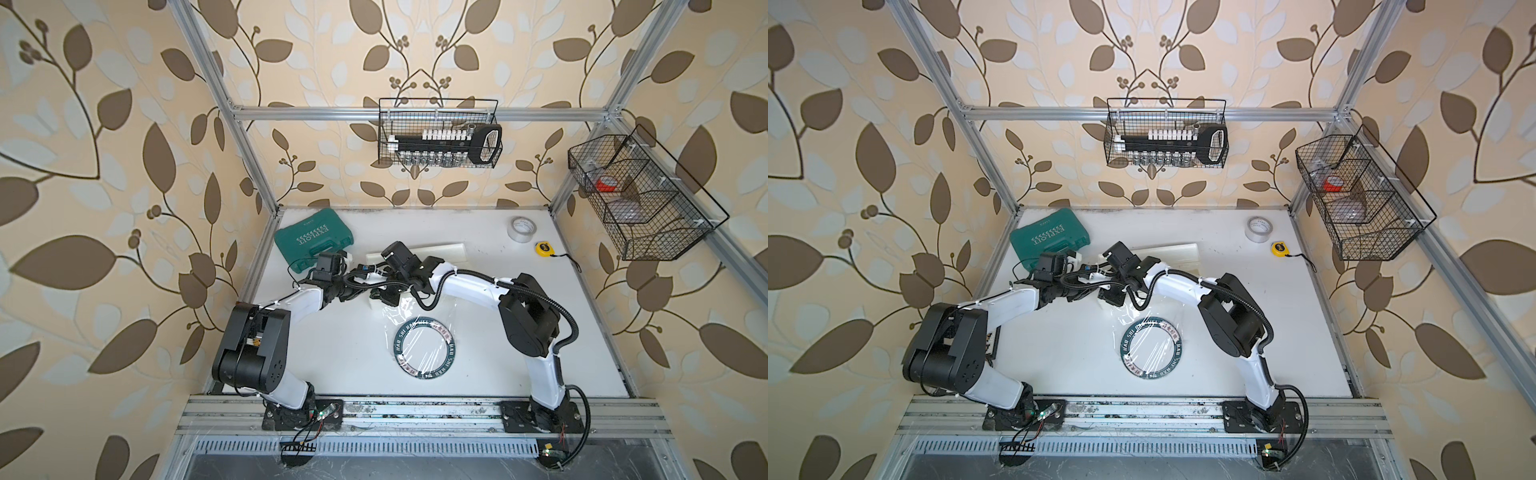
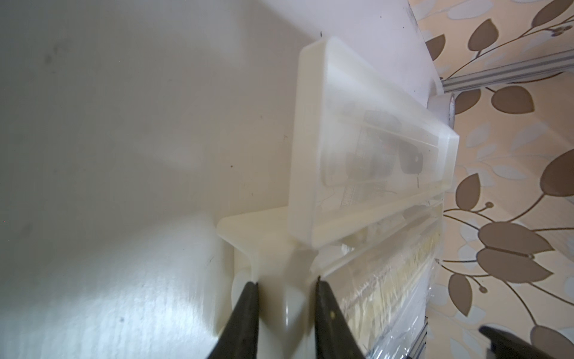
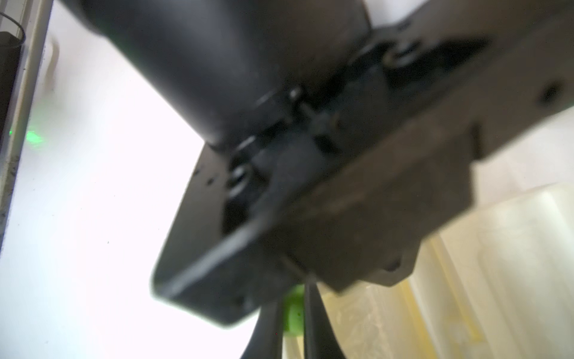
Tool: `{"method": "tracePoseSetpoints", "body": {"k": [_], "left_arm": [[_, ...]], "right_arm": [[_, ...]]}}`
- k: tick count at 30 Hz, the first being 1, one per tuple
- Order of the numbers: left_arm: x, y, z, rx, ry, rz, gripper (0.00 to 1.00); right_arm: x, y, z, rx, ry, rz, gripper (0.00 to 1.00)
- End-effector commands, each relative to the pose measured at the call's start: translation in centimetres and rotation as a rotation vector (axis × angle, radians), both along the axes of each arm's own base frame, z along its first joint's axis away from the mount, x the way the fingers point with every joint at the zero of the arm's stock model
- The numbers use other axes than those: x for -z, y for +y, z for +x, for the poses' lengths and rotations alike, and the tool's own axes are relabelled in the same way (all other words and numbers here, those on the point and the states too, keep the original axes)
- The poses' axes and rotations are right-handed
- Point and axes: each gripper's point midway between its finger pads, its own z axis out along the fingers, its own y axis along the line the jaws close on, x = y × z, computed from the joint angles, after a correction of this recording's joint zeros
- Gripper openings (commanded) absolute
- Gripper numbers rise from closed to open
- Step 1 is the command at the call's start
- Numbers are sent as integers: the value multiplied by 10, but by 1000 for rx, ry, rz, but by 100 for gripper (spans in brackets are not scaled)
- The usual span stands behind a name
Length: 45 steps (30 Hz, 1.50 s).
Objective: Wrap the plate with plastic wrap
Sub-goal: Tear off the plastic wrap from the plastic wrap cutting box.
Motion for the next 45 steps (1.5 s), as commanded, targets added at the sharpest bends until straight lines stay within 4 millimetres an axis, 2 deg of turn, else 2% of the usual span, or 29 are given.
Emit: {"method": "tracePoseSetpoints", "body": {"k": [1, 5, 8, 13, 16, 19, 21, 24, 31, 34, 39, 45], "left_arm": [[77, 58, -46, -132, 289, 271, 0], [77, 61, -43, -135, 292, 288, 0], [67, 47, -32, -105, 256, 213, 1], [15, -2, -1, 7, 119, 82, 15], [-3, -17, 4, 43, 98, 34, 24], [-6, -15, -9, 53, 116, 37, 30], [-9, -13, -19, 47, 108, 32, 38], [-10, -16, -25, 54, 102, -4, 45], [1, -24, -21, 70, 117, -24, 47], [-11, -27, -18, 68, 84, -49, 51], [-26, -27, -7, 68, 53, -42, 54], [-27, -36, 6, 83, 49, -83, 57]], "right_arm": [[14, -62, 8, 79, 25, -162, 0], [17, -82, 11, 85, 33, -199, 0], [15, -79, 10, 66, 40, -191, 0], [15, -55, 8, 37, 33, -154, 0], [9, -45, 12, 39, 32, -112, 0], [4, -42, 14, 34, 23, -93, 0], [4, -40, 13, 27, 25, -84, 0], [7, -37, 12, 24, 35, -71, 0], [8, -34, 10, 23, 51, -54, 0], [5, -33, 13, 48, 49, -34, 0], [-20, -23, 13, 46, 50, 54, 3], [-10, -28, 13, 38, 41, 14, 1]]}}
